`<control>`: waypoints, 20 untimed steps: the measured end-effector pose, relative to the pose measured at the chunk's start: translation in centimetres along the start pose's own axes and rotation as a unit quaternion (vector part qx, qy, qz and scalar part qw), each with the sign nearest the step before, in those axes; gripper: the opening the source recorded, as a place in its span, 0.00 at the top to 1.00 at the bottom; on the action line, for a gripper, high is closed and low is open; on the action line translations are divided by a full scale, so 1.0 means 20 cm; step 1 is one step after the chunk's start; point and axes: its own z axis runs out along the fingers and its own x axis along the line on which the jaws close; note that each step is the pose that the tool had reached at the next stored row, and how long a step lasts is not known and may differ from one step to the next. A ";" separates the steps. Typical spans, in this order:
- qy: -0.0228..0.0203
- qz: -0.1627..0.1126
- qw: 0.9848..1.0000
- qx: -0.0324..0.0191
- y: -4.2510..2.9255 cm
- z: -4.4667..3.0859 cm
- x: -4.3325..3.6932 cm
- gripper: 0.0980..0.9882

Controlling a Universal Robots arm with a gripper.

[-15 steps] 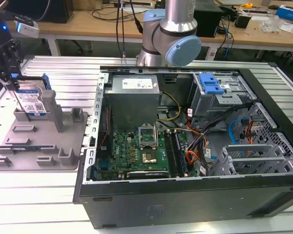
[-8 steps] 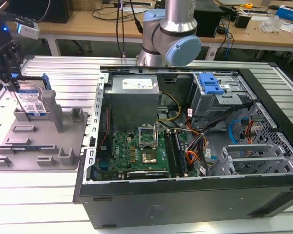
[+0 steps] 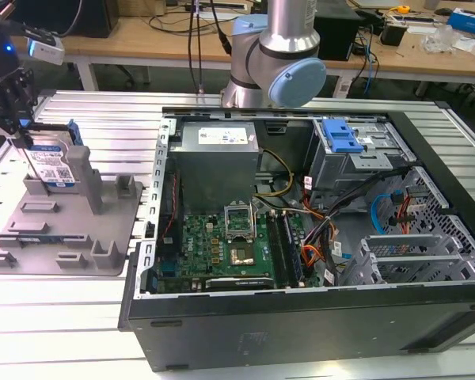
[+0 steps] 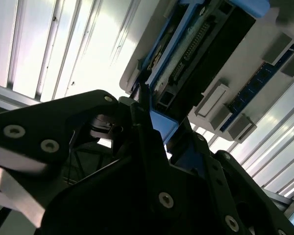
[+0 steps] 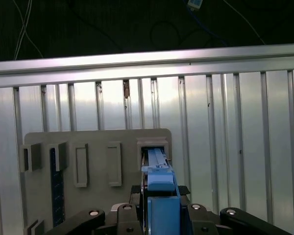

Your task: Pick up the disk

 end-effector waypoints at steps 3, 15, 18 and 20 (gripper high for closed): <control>0.000 0.000 1.000 0.000 0.000 0.000 0.000 0.70; 0.000 0.000 1.000 0.000 0.001 -0.017 0.001 0.70; 0.000 0.000 1.000 0.000 0.002 -0.054 0.001 0.70; 0.000 0.000 1.000 0.000 0.001 -0.079 0.001 0.70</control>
